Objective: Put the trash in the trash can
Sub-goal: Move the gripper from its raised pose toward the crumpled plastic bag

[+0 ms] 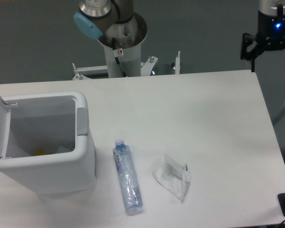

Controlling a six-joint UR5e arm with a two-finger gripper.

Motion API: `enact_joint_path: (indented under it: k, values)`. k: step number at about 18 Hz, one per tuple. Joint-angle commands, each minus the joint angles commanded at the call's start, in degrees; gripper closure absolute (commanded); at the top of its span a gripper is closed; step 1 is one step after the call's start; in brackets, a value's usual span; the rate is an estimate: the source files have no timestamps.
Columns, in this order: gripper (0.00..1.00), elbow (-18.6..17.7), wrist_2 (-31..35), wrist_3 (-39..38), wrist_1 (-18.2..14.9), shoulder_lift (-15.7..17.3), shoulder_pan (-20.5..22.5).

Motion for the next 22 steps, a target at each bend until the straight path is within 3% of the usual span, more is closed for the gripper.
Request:
enact_joint_path:
  k: [5, 6, 9, 10, 12, 14, 16, 18, 20, 22]
  values:
    - [0.00, -2.0, 0.4, -1.0, 1.5, 0.5, -0.9]
    - [0.00, -3.2, 0.4, -1.1, 3.1, 0.6, -1.3]
    - [0.00, -10.9, 1.0, -7.7, 14.5, 1.3, -4.5]
    - [0.00, -12.7, 3.8, -10.7, 16.2, 1.0, -5.8]
    - [0.00, -15.1, 6.1, -12.3, 17.1, -0.1, -10.5]
    - [0.00, -17.5, 5.7, -15.7, 17.8, -0.8, -11.2]
    - [0.00, -17.2, 5.3, -19.2, 17.8, -2.6, -12.6]
    - [0.00, -17.2, 3.6, -26.3, 17.4, -7.2, -16.8]
    - [0.00, -16.2, -0.1, -32.8, 17.1, -10.2, -17.6]
    - [0.00, -15.9, -2.4, -35.8, 17.1, -11.2, -17.8]
